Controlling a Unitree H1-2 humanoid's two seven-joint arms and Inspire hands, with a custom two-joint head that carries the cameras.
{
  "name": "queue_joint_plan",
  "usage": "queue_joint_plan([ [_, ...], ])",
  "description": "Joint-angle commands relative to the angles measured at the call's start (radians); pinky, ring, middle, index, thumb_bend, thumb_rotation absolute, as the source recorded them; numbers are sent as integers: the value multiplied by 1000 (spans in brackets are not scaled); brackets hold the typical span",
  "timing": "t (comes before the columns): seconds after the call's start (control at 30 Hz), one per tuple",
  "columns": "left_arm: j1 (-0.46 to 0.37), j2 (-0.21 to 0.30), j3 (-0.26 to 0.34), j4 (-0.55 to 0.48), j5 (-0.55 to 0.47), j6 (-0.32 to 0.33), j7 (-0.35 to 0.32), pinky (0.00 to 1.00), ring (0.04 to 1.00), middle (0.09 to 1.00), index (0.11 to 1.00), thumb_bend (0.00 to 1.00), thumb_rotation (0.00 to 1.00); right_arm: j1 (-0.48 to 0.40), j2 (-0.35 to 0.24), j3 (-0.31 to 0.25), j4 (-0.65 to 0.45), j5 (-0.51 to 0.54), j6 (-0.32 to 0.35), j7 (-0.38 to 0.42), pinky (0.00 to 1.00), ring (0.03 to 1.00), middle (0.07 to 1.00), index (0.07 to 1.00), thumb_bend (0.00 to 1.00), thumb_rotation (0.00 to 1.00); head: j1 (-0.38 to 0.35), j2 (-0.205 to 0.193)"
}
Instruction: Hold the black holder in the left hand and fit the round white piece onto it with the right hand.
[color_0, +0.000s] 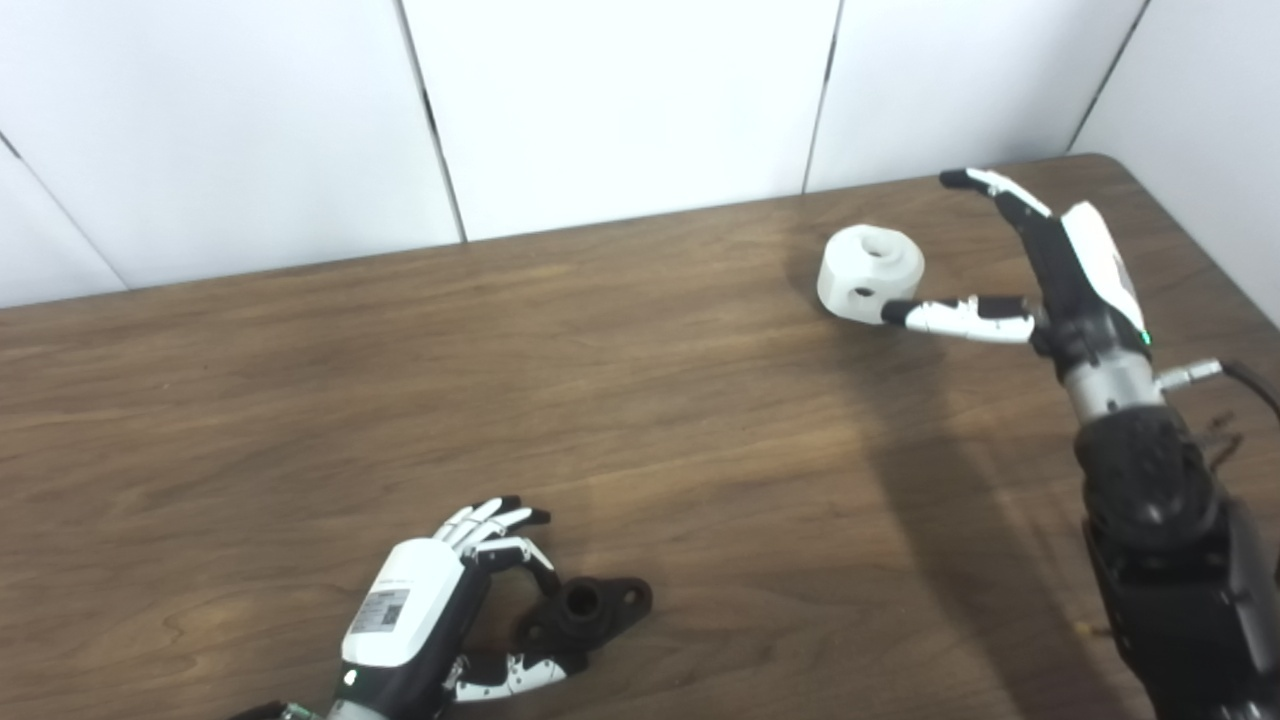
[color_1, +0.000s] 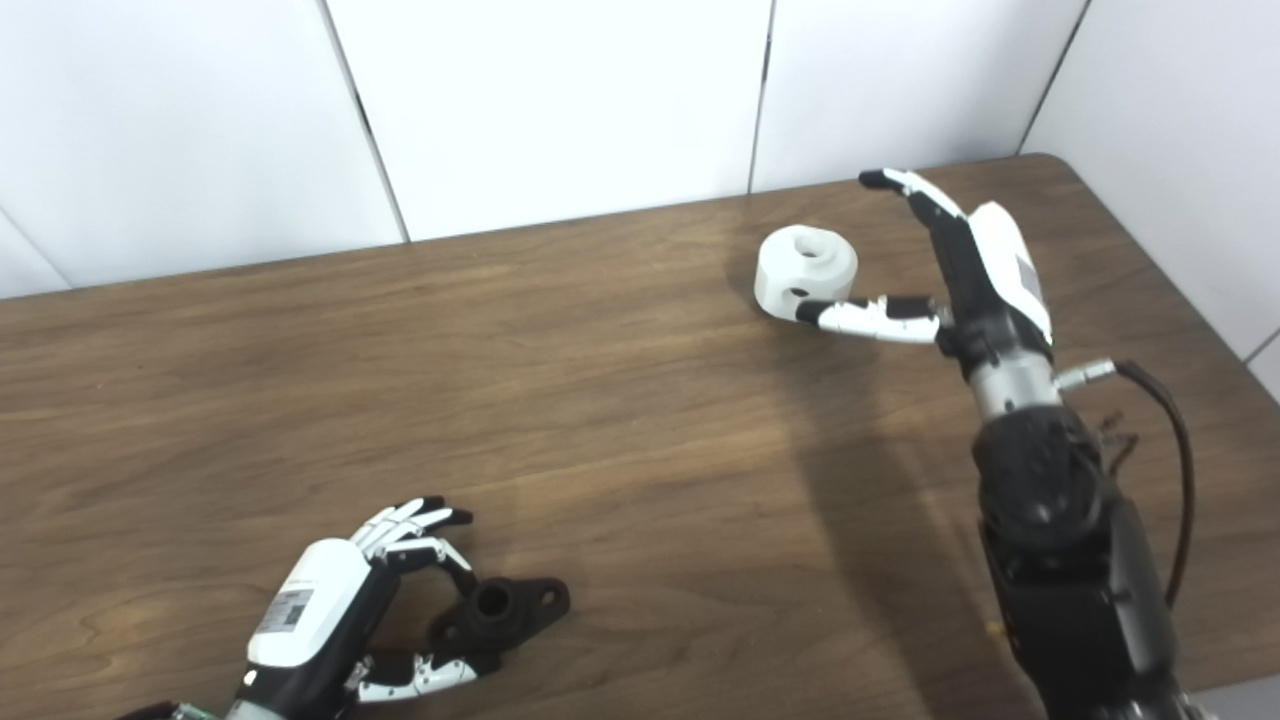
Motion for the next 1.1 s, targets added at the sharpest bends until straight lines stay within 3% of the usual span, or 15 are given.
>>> queue_joint_plan([
  [0.0, 41, 38, 4, 52, -1, 19, -48, 899, 914, 838, 491, 507, 40, -65, -36, 3, 21, -15, -10, -7, 953, 948, 912, 836, 830, 306, -5, -2],
  [0.17, 39, 48, 14, 68, -19, -2, -45, 907, 919, 843, 491, 506, 40, -159, -63, 33, 148, -30, -8, 1, 908, 922, 904, 820, 845, 306, -17, -9],
  [0.5, 41, 56, 25, 63, -25, 0, -58, 917, 922, 847, 491, 506, 40, -292, -119, 152, 367, -85, 10, 30, 849, 953, 935, 807, 878, 286, -45, -9],
  [0.77, 40, 53, 25, 58, -25, 3, -60, 909, 921, 846, 491, 506, 41, -336, -150, 227, 440, -126, 53, 79, 912, 979, 942, 818, 886, 282, -42, -10],
  [1.07, 40, 48, 28, 54, -21, 7, -58, 902, 917, 842, 491, 507, 41, -352, -166, 248, 485, -132, 67, 98, 942, 984, 937, 802, 892, 271, -40, -14],
])
